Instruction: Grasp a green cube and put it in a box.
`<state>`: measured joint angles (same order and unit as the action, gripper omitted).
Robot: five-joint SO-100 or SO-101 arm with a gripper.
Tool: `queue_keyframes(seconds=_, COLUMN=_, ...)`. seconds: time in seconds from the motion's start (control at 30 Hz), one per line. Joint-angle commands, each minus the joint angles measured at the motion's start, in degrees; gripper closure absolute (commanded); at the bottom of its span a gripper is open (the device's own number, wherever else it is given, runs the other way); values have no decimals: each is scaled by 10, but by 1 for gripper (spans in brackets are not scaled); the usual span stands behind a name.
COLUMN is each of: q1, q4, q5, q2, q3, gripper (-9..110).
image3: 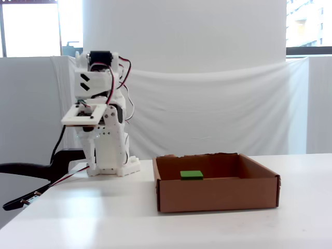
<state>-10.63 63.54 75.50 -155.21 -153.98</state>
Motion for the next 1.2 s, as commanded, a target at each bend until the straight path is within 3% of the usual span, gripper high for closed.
queue_keyframes(seconds=0.0, q1=1, q4=-2, q5=16, q2=-84, q3=-37, gripper=81)
queue_keyframes(seconds=0.3, q1=14, q4=35, q5=49, q2=-247, q3=-161, gripper=82)
queue_keyframes(seconds=0.73, q1=8, q4=71, q5=42, q2=-271, q3=-163, gripper=83)
queue_keyframes(seconds=1.07, q1=4, q4=73, q5=9, q2=-271, q3=-163, gripper=83)
queue_keyframes(seconds=1.17, q1=4, q4=79, q5=-98, q2=-271, q3=-163, gripper=81)
